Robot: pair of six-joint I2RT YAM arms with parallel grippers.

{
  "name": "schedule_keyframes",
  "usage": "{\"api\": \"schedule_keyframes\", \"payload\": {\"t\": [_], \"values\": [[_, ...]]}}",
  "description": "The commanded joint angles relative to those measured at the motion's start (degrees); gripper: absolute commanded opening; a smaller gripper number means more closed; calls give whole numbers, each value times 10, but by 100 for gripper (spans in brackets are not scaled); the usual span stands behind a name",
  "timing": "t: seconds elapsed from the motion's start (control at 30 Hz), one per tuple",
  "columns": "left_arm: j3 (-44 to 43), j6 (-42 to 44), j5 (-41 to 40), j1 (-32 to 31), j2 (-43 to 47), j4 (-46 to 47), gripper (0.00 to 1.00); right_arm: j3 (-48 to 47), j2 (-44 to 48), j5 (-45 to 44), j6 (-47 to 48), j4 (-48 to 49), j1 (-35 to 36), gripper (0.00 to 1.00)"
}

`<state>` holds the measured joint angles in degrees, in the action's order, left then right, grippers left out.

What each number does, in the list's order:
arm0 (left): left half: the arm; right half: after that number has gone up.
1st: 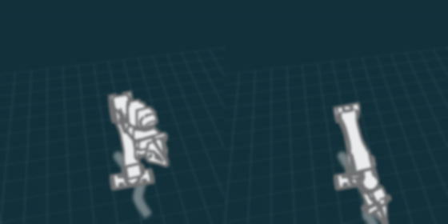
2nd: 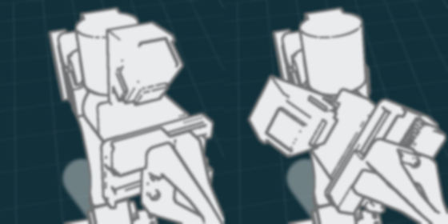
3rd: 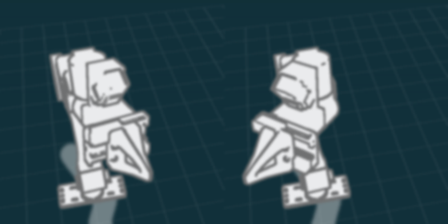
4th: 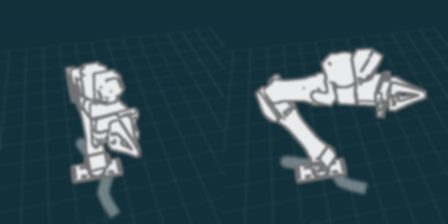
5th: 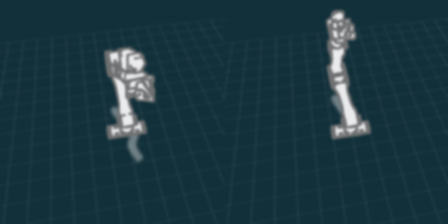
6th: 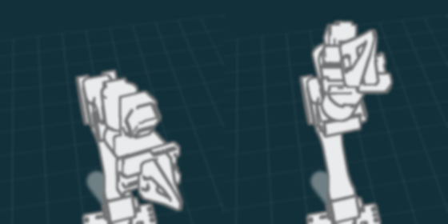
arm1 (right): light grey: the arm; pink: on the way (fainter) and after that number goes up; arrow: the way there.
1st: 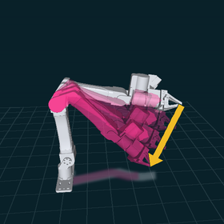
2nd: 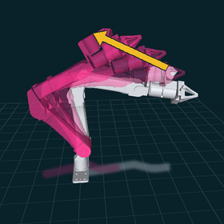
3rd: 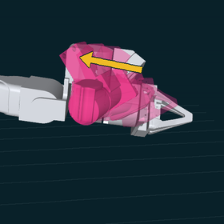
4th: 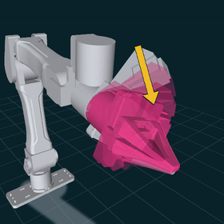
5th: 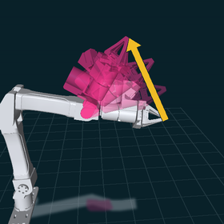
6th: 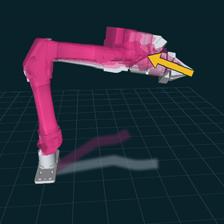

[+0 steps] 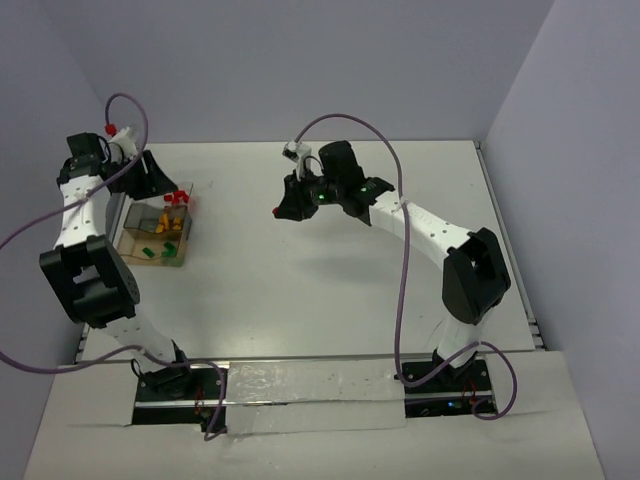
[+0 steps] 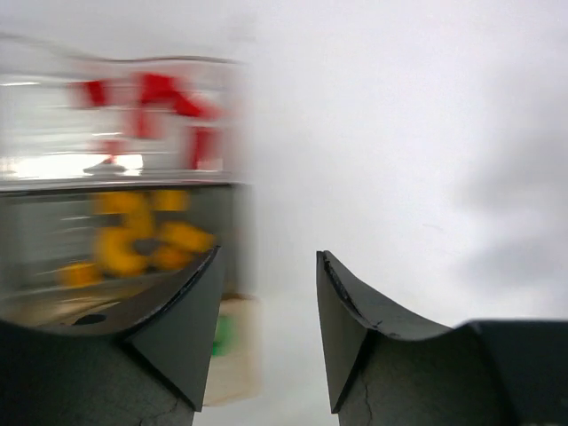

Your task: Sort the legos into containers by color

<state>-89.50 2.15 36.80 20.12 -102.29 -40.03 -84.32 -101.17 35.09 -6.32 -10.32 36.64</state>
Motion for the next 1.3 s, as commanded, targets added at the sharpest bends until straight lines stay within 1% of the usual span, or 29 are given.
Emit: {"api": "schedule_keyframes", "payload": {"t": [0.0, 0.07, 0.13, 0.2, 0.3, 0.33, 0.4, 0.5, 0.63, 0.77, 0.93, 1.0, 1.07, 1.1, 1.23, 1.27], "values": [[98, -119, 211, -84, 121, 71, 56, 1, 40, 11, 128, 0, 23, 0], [153, -203, 232, -123, 154, 128, 57, -5, 43, 4, 172, -16, 36, 0], [195, -233, 245, -152, 170, 170, 57, -10, 45, -8, 183, -25, 48, 0], [250, -345, 271, -183, 179, 243, 58, -13, 46, -29, 203, -30, 62, 0], [313, -429, 306, -195, 191, 349, 62, -16, 47, -36, 211, -34, 76, 0], [323, -452, 313, -196, 195, 369, 62, -17, 48, -39, 211, -34, 80, 0], [335, -470, 319, -200, 199, 388, 62, -17, 48, -44, 209, -35, 87, 0], [336, -473, 321, -224, 203, 389, 62, -20, 45, -49, 205, -37, 94, 0], [342, -479, 323, -235, 203, 395, 61, -31, 39, -61, 205, -40, 101, 0], [355, -499, 331, -240, 201, 427, 59, -40, 33, -71, 196, -39, 106, 0], [364, -501, 333, -240, 204, 428, 56, -52, 28, -83, 180, -32, 106, 0], [366, -502, 334, -240, 206, 428, 52, -57, 26, -88, 180, -30, 106, 0], [370, -509, 336, -240, 207, 437, 46, -59, 26, -89, 178, -30, 106, 0], [373, -515, 337, -240, 208, 444, 41, -59, 25, -89, 178, -29, 106, 0], [381, -534, 343, -240, 206, 464, 19, -58, 25, -93, 179, -28, 107, 0], [381, -537, 345, -240, 205, 467, 10, -57, 24, -101, 178, -27, 107, 0]]}}
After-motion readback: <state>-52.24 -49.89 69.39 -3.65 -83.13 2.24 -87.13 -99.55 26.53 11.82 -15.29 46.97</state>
